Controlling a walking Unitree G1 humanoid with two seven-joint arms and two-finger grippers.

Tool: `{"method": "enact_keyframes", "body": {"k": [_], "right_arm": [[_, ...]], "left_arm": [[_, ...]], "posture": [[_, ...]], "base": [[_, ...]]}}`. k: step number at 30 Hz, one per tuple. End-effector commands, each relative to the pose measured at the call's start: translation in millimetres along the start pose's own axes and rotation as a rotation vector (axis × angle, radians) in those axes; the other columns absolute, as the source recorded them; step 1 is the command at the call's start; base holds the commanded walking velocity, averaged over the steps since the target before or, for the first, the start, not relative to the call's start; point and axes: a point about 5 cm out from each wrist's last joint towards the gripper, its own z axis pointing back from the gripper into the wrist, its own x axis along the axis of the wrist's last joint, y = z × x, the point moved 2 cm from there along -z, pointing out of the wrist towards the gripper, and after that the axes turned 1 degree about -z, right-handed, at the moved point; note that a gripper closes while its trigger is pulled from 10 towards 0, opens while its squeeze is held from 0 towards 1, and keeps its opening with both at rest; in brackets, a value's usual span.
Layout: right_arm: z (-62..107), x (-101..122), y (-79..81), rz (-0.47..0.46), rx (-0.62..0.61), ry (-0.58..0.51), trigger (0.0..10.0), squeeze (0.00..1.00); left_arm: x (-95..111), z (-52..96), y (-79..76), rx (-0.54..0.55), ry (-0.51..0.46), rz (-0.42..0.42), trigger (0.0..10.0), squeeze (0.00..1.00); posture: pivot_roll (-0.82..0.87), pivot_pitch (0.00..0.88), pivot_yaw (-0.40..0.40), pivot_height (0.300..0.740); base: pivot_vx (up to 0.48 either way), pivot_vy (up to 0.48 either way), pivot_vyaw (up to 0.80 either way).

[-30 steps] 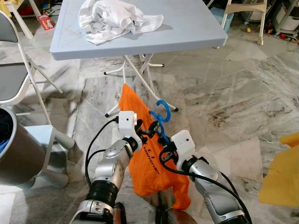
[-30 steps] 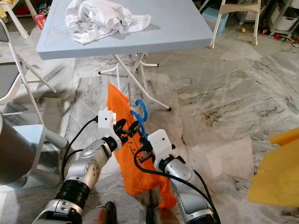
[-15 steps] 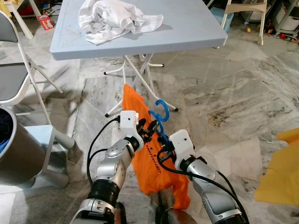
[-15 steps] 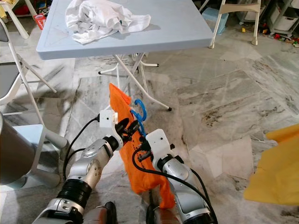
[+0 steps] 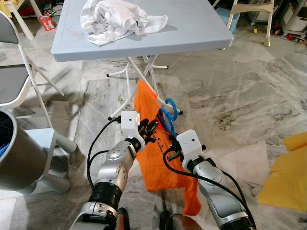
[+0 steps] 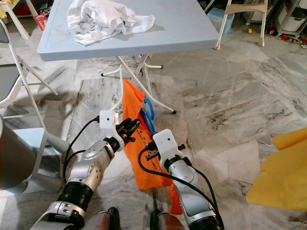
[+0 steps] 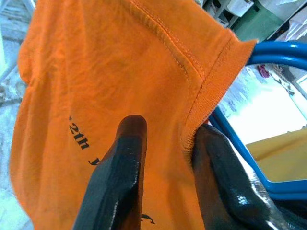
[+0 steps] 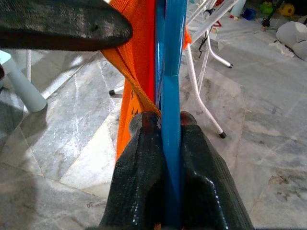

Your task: Hang hanger

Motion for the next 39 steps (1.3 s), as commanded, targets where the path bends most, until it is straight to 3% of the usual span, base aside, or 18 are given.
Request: {"method": "enact_keyframes", "body": {"k": [1,6,14,25,33,38,39], "right_arm": [[-0.2,4.1,-1.9,-0.001,-0.017,-0.031,10.0,0.0],[2.3,1.4,-1.3,0.001,0.006,-0.021,10.0,0.0],[9.4,-7.4,-11.6,0.082,0.009,0.002,10.0,0.0],[24.4,-27.4,-23.8,0.161,0.067,0.082,10.0,0.0],[41.9,-59.1,-39.1,0.374,0.185,0.249,10.0,0.0],[47.0,-64.9,-46.2,0.424,0.204,0.279,10.0,0.0],[49.6,-67.3,-51.5,0.47,0.213,0.295,10.0,0.0]], "left_arm": [[-5.9,1.9,4.0,0.016,0.021,0.003,0.0,0.0],[-2.1,2.1,12.8,0.046,0.015,-0.019,0.0,0.0],[12.0,4.6,42.7,0.181,-0.009,-0.086,0.0,0.0],[31.9,8.2,70.3,0.306,-0.053,-0.124,0.0,0.0],[46.1,11.0,85.6,0.36,-0.082,-0.139,0.0,0.0],[45.9,11.8,87.5,0.368,-0.08,-0.142,0.0,0.0],[45.4,12.4,88.8,0.373,-0.077,-0.143,0.0,0.0]], "posture": [[-0.09,0.196,-0.001,0.74],[-0.09,0.195,-0.002,0.74],[-0.09,0.198,-0.004,0.74],[-0.09,0.196,-0.007,0.74],[-0.09,0.197,-0.001,0.74],[-0.09,0.201,-0.002,0.74],[-0.09,0.201,0.0,0.74]], "base": [[0.0,0.0,0.0],[0.0,0.0,0.0],[0.0,0.0,0.0],[0.0,0.0,0.0],[0.0,0.0,0.0],[0.0,0.0,0.0],[0.0,0.0,0.0]]}}
